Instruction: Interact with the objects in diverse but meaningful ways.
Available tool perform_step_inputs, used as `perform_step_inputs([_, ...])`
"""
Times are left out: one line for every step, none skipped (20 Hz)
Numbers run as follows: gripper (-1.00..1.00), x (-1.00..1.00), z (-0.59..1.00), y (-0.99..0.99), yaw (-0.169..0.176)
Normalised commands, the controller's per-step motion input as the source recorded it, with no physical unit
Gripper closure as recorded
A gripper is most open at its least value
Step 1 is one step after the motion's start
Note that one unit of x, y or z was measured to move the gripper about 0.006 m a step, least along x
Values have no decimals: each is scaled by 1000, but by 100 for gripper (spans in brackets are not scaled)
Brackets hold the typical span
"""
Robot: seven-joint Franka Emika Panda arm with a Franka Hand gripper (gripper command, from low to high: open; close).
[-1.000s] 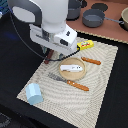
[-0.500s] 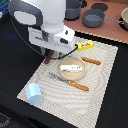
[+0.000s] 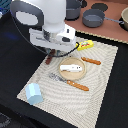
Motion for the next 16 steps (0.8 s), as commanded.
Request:
perform_step_inputs([100, -234, 97, 29, 94])
perform_step_inputs([100, -226, 354, 0, 75])
perform_step_inputs([100, -251, 609, 0, 39])
perform_step_inputs([100, -254, 883, 23, 10])
perform_step_inputs([100, -257, 1000, 229, 0])
perform_step_inputs([100, -163, 1000, 294, -73])
perform_step_inputs([100, -257, 1000, 357, -159])
perform_step_inputs([100, -231, 1000, 263, -197])
perform_step_inputs([100, -106, 886, 211, -227])
perform_step_inputs([100, 0, 757, 206, -255])
perform_step_inputs([100, 0, 643, 231, -280])
perform_step_inputs([100, 0, 494, 217, -300])
perform_step_inputs([100, 0, 411, 197, -309])
perform_step_inputs([100, 0, 380, 191, -311])
perform_step_inputs([100, 0, 346, 200, -311])
perform_step_inputs([100, 0, 317, 197, -312])
